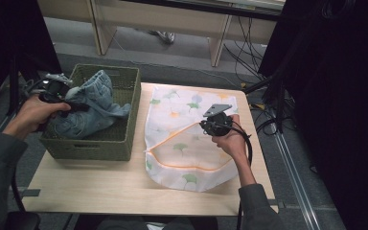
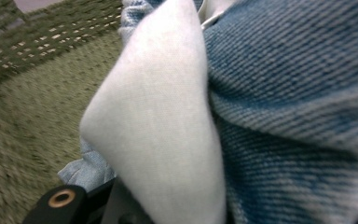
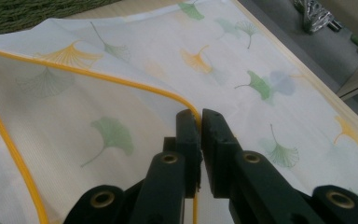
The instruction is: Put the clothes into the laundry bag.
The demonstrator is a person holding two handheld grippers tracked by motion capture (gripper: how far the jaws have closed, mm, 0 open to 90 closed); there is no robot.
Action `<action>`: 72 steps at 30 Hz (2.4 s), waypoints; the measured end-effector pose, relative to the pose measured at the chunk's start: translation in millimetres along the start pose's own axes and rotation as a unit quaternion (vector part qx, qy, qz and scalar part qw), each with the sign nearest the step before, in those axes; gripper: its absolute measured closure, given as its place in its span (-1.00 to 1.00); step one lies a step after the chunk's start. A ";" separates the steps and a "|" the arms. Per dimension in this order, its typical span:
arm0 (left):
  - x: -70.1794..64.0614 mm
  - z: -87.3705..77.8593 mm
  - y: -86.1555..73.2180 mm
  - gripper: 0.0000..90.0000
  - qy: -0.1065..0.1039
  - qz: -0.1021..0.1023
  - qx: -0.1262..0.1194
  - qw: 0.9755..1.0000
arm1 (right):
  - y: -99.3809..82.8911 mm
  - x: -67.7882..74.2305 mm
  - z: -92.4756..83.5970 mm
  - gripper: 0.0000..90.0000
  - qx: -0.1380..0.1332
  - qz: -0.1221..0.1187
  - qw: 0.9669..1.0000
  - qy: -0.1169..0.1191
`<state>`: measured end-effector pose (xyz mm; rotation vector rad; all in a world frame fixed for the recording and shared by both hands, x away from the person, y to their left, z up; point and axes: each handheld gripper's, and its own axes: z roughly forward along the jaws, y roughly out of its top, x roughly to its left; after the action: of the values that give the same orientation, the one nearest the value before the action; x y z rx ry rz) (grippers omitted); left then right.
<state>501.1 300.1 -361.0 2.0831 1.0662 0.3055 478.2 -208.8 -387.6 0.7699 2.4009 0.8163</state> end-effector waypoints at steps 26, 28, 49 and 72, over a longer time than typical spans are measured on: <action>-67.6 -81.3 11.1 0.51 -0.127 -0.037 -0.169 0.977 | 2.4 -0.8 -3.0 0.94 -0.003 0.002 1.000 0.002; -73.1 -81.5 11.0 0.51 -0.132 -0.037 -0.176 0.975 | 2.4 -0.4 -2.8 0.94 -0.003 0.003 1.000 0.001; -160.4 -110.6 45.6 0.51 -0.268 0.029 -0.220 0.938 | 3.5 -0.9 -4.0 0.94 -0.007 0.004 1.000 -0.003; -232.9 14.9 60.2 0.48 -0.303 0.087 -0.163 0.935 | 0.4 -8.9 -10.5 0.96 -0.017 0.008 1.000 0.007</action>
<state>399.3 90.6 -299.0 1.7889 0.4283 -0.0784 478.6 -218.3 -377.6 0.7729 2.3903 0.8695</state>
